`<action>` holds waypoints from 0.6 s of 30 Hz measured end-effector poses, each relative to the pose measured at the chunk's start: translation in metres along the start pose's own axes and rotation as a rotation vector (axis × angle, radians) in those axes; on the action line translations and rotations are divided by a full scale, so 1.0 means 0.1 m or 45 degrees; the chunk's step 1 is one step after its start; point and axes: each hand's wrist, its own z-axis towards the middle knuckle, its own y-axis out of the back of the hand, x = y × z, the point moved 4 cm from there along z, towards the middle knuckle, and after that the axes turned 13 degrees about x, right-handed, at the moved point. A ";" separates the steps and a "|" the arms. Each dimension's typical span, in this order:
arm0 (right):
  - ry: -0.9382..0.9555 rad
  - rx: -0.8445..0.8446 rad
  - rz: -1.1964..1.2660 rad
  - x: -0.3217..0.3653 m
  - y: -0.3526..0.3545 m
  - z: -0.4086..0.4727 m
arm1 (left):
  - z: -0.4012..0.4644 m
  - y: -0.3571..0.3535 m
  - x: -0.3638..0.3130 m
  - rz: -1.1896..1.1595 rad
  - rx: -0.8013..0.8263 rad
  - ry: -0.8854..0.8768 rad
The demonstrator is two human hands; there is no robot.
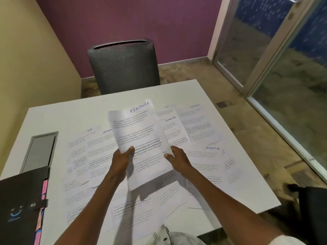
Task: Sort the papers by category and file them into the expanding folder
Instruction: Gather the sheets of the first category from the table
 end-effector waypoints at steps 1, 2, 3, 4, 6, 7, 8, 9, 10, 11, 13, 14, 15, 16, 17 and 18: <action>-0.005 0.036 0.005 -0.03 0.01 -0.02 | -0.03 -0.01 0.03 -0.027 -0.002 0.016; -0.014 0.061 0.012 -0.04 0.02 -0.04 | -0.08 -0.01 0.06 -0.040 -0.009 0.024; -0.043 0.096 0.022 -0.10 0.02 -0.04 | -0.11 -0.02 0.08 -0.043 -0.027 0.026; -0.055 0.113 0.022 -0.12 0.03 -0.08 | -0.14 -0.02 0.09 -0.035 -0.048 0.029; -0.169 0.124 0.012 -0.30 0.06 -0.08 | -0.18 -0.01 0.11 -0.022 -0.073 0.023; -0.242 0.139 0.056 -0.44 0.07 -0.08 | -0.22 0.01 0.10 -0.022 -0.087 0.002; -0.312 0.168 0.123 -0.54 0.08 -0.12 | -0.26 0.02 0.10 -0.018 -0.104 -0.023; -0.372 0.195 0.200 -0.67 0.07 -0.12 | -0.30 0.05 0.09 -0.012 -0.126 -0.049; -0.466 0.201 0.236 -0.79 0.08 -0.17 | -0.34 0.08 0.09 -0.004 -0.151 -0.072; -0.549 0.192 0.265 -0.91 0.08 -0.21 | -0.39 0.11 0.11 -0.007 -0.177 -0.090; -0.670 0.178 0.317 -1.14 0.02 -0.29 | -0.47 0.20 0.14 -0.015 -0.242 -0.109; -0.704 0.187 0.288 -1.22 -0.01 -0.32 | -0.51 0.25 0.17 -0.016 -0.272 -0.115; -0.702 0.208 0.223 -1.32 -0.06 -0.34 | -0.55 0.29 0.19 -0.020 -0.298 -0.118; -0.690 0.219 0.122 -1.36 -0.10 -0.37 | -0.59 0.33 0.21 -0.022 -0.320 -0.120; -0.632 0.254 -0.034 -1.39 -0.14 -0.40 | -0.63 0.37 0.22 -0.029 -0.337 -0.123; -0.560 0.288 -0.147 -1.37 -0.19 -0.47 | -0.68 0.39 0.21 -0.030 -0.350 -0.127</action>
